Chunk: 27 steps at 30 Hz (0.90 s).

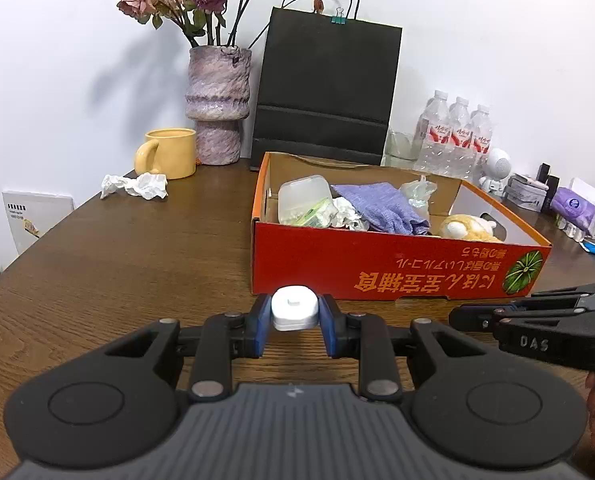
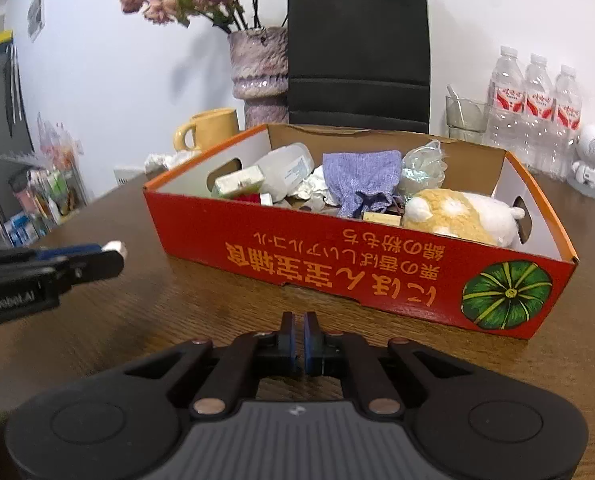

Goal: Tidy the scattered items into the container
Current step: 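Hold white object with left tool while right tool grasps black wrapper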

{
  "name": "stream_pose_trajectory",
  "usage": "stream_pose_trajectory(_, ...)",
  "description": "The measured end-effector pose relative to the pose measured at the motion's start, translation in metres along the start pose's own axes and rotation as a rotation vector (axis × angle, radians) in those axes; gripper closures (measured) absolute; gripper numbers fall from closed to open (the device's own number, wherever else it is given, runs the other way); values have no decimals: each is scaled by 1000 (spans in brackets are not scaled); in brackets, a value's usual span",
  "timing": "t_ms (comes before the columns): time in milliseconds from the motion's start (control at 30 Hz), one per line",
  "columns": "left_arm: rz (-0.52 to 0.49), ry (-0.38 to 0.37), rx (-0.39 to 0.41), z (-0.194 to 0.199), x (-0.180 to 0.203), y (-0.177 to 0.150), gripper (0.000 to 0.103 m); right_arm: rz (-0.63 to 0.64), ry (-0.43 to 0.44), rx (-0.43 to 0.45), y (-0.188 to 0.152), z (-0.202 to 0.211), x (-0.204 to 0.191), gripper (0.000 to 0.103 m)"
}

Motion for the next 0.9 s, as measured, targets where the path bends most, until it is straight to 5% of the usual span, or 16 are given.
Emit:
stream_pose_trajectory(133,0,-3,1,4,-2,-2,76,-4,28,-10,-1,6,-2,68)
stream_pose_trajectory(233,-3,-1,-1,7,-3,-5,76,17,19,-37,-6,1,-10,65)
stream_pose_trajectory(467,-2,6,-1,12,-4,-9,76,84,-31,-63,-15,-7,-26,67)
stream_pose_trajectory(700,-3,4,3,15,-5,-12,76,114,-23,-54,-18,0,-30,80)
stream_pose_trajectory(900,4,-2,8,19,-5,-12,76,84,-1,-54,-23,10,-26,80)
Point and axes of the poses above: each gripper's, at about its wrist camera, not at the fingertips, and z roughly against the way its jaws point, x to its right, y to its top, the point moved 1 cm from there along -z, roughly the way its jaws point, and after that the axes turned 1 degree about -z, right-handed, at the moved point
